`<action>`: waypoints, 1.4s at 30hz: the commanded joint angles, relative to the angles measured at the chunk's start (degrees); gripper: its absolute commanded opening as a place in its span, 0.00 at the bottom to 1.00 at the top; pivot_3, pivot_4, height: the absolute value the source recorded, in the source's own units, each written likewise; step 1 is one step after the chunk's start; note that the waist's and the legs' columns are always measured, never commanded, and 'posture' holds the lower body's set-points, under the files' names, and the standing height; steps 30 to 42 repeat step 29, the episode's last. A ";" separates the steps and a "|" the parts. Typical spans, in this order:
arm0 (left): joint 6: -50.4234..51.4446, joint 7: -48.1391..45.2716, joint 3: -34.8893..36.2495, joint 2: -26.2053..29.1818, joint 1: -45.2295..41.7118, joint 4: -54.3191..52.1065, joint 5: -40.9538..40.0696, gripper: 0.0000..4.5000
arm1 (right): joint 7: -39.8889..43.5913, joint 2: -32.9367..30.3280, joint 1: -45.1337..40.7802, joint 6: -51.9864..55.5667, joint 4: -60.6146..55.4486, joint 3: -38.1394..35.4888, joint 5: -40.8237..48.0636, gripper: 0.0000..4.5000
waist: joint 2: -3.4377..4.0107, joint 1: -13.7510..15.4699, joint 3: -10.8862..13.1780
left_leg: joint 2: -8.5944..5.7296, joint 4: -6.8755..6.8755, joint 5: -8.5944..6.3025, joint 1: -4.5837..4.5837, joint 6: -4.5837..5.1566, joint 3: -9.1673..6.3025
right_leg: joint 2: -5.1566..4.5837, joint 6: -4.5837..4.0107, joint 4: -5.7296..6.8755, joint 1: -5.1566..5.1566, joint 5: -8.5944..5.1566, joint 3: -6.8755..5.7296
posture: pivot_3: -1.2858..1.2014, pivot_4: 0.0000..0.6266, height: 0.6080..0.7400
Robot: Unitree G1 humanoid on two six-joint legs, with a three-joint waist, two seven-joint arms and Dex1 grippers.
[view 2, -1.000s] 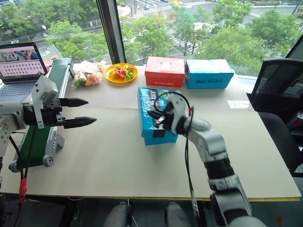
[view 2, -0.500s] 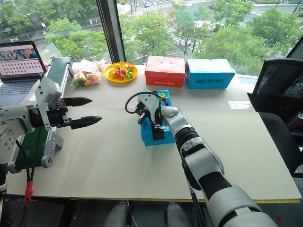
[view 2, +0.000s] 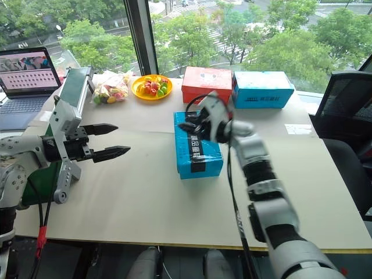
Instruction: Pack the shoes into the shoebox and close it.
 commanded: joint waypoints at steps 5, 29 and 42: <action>-12.48 9.36 2.06 -8.12 4.06 0.20 5.69 1.00 | -4.44 -11.66 16.59 9.58 -14.85 -10.59 2.73 0.98 | -0.07 0.05 -0.04 | 0.00 0.10 0.00 0.06 0.01 0.07 | -0.01 -0.06 -0.05 0.10 -0.03 0.03 | 0.52 0.24 0.99; -48.81 44.24 -4.83 -38.29 22.19 16.35 29.69 1.00 | -35.34 10.65 45.80 -27.38 -6.86 -16.91 -7.14 0.98 | -0.03 -0.25 -0.20 | -0.02 0.51 -0.04 0.72 0.06 0.34 | -0.01 0.12 -0.06 0.83 0.03 0.37 | 0.52 0.24 0.99; -48.81 44.24 -4.83 -38.29 22.19 16.35 29.69 1.00 | -35.34 10.65 45.80 -27.38 -6.86 -16.91 -7.14 0.98 | -0.03 -0.25 -0.20 | -0.02 0.51 -0.04 0.72 0.06 0.34 | -0.01 0.12 -0.06 0.83 0.03 0.37 | 0.52 0.24 0.99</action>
